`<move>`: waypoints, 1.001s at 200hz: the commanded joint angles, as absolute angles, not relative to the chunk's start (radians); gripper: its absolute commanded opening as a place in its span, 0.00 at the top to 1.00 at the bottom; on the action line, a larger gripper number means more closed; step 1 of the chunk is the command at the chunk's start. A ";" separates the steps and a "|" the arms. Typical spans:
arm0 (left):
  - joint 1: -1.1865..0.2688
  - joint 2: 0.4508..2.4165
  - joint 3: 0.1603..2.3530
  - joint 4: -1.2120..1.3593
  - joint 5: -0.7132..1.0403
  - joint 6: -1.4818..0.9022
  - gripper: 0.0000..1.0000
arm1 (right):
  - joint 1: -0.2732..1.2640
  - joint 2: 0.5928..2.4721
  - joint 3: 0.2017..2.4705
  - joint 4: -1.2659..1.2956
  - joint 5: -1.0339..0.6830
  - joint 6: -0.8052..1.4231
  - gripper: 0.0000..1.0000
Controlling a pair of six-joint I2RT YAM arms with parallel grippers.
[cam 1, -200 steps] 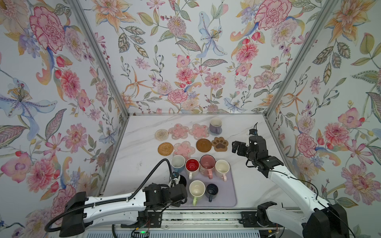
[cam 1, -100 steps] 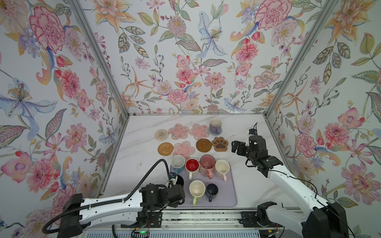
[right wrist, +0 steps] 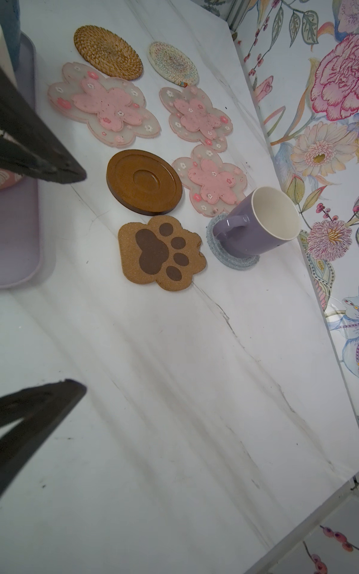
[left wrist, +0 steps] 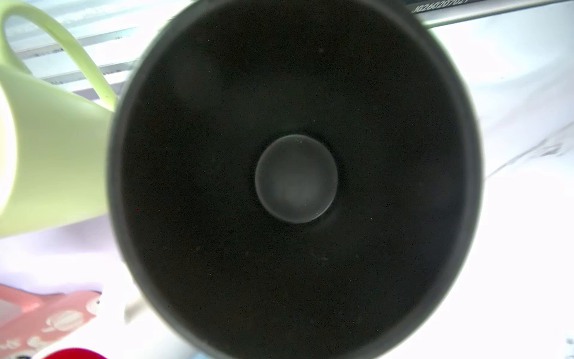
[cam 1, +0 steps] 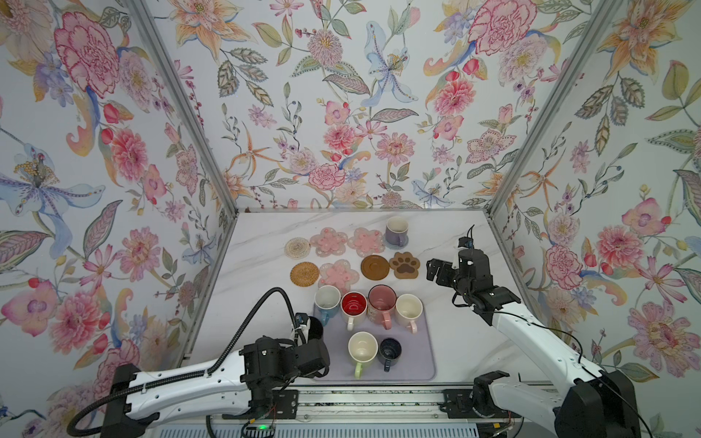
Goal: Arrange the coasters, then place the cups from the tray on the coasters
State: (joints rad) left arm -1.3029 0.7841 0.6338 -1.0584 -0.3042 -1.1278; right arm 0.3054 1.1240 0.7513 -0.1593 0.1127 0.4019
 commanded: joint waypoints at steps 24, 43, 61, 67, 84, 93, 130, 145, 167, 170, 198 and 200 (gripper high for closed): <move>-1.283 0.747 0.718 -1.163 -0.495 -1.184 1.00 | 0.295 1.109 0.738 -0.149 0.103 0.403 0.01; -1.215 0.717 0.743 -1.163 -0.519 -1.155 1.00 | 0.291 1.102 0.733 -0.149 0.098 0.403 0.01; -1.095 0.662 0.718 -1.055 -0.462 -1.053 1.00 | 0.288 1.094 0.728 -0.149 0.093 0.403 0.01; -1.046 0.647 0.710 -1.016 -0.435 -1.011 1.00 | 0.287 1.092 0.726 -0.149 0.091 0.402 0.01; -0.923 0.631 0.711 -0.947 -0.384 -0.913 1.00 | 0.282 1.086 0.728 -0.158 0.084 0.397 0.01; -0.870 0.642 0.723 -0.921 -0.374 -0.853 1.00 | 0.280 1.080 0.730 -0.167 0.084 0.393 0.01; -0.648 0.802 0.794 -0.816 -0.326 -0.624 1.00 | 0.267 1.040 0.716 -0.185 0.080 0.389 0.01; -0.559 0.870 0.797 -0.718 -0.284 -0.549 1.00 | 0.264 1.027 0.709 -0.193 0.075 0.390 0.01; -0.431 0.982 0.823 -0.577 -0.180 -0.450 1.00 | 0.259 1.014 0.704 -0.207 0.073 0.389 0.01; -0.413 0.999 0.832 -0.564 -0.172 -0.436 1.00 | 0.258 1.012 0.704 -0.211 0.072 0.388 0.01; -0.299 1.164 0.931 -0.464 -0.124 -0.337 1.00 | 0.250 0.984 0.692 -0.235 0.067 0.387 0.01; -0.290 1.176 0.939 -0.459 -0.117 -0.332 1.00 | 0.249 0.981 0.691 -0.236 0.066 0.387 0.01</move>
